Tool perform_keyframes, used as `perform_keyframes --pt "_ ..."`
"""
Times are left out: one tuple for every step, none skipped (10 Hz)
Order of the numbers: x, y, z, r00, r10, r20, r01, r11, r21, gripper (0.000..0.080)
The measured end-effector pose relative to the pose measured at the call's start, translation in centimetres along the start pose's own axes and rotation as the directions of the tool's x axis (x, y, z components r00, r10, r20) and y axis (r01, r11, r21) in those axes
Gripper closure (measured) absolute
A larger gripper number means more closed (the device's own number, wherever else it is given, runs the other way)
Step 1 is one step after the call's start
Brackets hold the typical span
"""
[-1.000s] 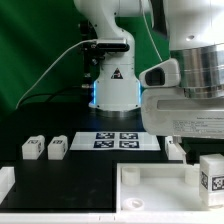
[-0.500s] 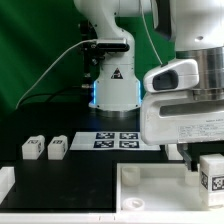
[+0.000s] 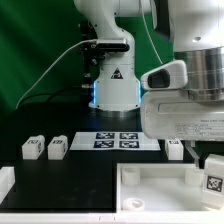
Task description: Assemble one leg
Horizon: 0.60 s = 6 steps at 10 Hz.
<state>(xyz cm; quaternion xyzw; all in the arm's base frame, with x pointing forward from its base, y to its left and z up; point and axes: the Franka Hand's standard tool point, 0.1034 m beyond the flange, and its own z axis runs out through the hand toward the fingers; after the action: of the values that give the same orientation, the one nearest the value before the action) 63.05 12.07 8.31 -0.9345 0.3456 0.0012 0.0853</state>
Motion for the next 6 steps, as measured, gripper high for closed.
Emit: perform_keyframes --pt "0.09 0.05 0.17 0.979 0.204 -0.006 -0.204 0.979 0.018 0.0489" --pt "0.11 0.04 0.21 0.931 0.365 -0.004 -0.364 0.931 0.033 0.0489" --pt "0.06 -0.01 0.26 0.855 0.519 0.007 -0.518 0.854 0.045 0.0489" --pt "-0.01 -0.07 0.33 0.765 0.644 0.030 -0.644 0.763 0.050 0.0489" --pt "-0.05 -0.12 0.35 0.740 0.671 0.037 -0.672 0.739 0.051 0.0489" --pt "-0.07 -0.12 0.36 0.773 0.634 0.035 -0.635 0.771 0.052 0.0463"
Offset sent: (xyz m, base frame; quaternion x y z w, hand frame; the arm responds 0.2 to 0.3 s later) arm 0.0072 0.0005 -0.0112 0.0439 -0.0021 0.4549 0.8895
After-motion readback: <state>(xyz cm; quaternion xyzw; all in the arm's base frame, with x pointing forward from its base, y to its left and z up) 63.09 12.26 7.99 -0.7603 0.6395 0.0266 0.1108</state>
